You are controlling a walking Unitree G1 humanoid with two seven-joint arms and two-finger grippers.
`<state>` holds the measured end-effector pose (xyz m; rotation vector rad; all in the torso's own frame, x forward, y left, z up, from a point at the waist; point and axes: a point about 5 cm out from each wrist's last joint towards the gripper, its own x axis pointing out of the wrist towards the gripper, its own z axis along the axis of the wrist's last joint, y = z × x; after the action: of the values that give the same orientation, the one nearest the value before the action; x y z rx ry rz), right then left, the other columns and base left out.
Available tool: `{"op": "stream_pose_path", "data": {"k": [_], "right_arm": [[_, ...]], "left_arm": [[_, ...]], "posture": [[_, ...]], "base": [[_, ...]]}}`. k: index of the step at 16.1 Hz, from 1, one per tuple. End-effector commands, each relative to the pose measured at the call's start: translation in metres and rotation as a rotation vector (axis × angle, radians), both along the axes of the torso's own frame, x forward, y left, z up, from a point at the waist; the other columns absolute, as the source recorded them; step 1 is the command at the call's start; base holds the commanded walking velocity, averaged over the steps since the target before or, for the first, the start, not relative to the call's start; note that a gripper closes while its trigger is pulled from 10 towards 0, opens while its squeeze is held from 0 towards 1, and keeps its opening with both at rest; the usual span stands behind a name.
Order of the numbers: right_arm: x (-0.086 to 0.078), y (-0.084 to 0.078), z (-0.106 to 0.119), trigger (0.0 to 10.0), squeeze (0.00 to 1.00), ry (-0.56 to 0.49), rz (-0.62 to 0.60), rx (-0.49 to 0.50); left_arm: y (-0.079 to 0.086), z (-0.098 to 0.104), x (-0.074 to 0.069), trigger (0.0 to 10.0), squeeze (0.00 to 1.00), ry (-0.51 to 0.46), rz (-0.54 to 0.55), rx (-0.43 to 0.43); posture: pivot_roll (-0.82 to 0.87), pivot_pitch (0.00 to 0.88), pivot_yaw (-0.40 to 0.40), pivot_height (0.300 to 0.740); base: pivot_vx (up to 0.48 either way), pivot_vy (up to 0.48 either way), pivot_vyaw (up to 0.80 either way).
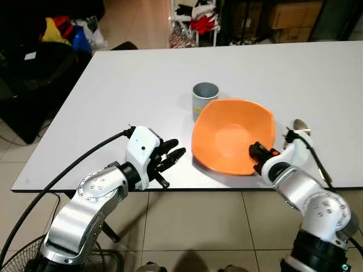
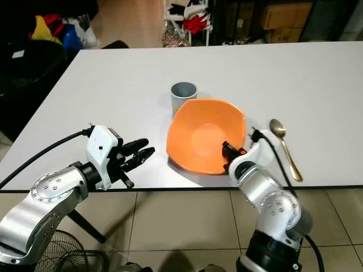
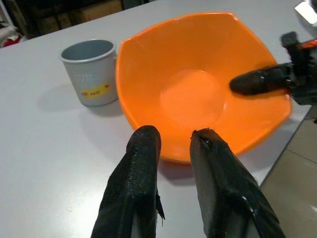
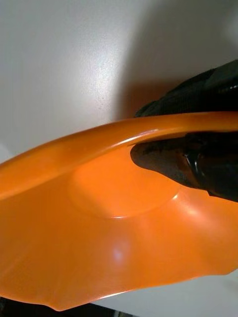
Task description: Setting the table
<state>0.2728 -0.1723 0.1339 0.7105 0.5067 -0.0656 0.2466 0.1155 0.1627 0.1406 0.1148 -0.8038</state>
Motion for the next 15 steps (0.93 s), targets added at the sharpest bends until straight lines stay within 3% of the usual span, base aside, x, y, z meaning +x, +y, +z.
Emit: {"op": "stream_pose_path", "data": {"k": [1, 9, 12, 15], "right_arm": [[0.0, 0.0, 0.002, 10.0, 0.0, 0.003, -0.001, 0.035], [-0.01, -0.036, 0.018, 10.0, 0.0, 0.005, -0.143, 0.123], [0.0, -0.065, 0.043, 10.0, 0.0, -0.13, -0.252, 0.124], [0.007, -0.079, 0.06, 10.0, 0.0, -0.218, -0.266, 0.013]], "left_arm": [[-0.002, 0.002, -0.004, 10.0, 0.0, 0.002, -0.024, -0.002], [-0.01, 0.005, -0.007, 10.0, 0.0, -0.005, -0.08, -0.02], [-0.012, 0.009, 0.0, 10.0, 0.0, -0.056, -0.045, -0.045], [-0.013, 0.01, 0.005, 10.0, 0.0, -0.068, -0.001, -0.075]], "posture": [[0.01, 0.027, 0.069, 0.74], [0.0, 0.022, 0.08, 0.74], [-0.01, 0.028, 0.089, 0.74], [-0.01, 0.027, 0.089, 0.74]], "base": [[0.0, 0.0, 0.0], [0.0, 0.0, 0.0], [0.0, 0.0, 0.0], [0.0, 0.0, 0.0]]}}
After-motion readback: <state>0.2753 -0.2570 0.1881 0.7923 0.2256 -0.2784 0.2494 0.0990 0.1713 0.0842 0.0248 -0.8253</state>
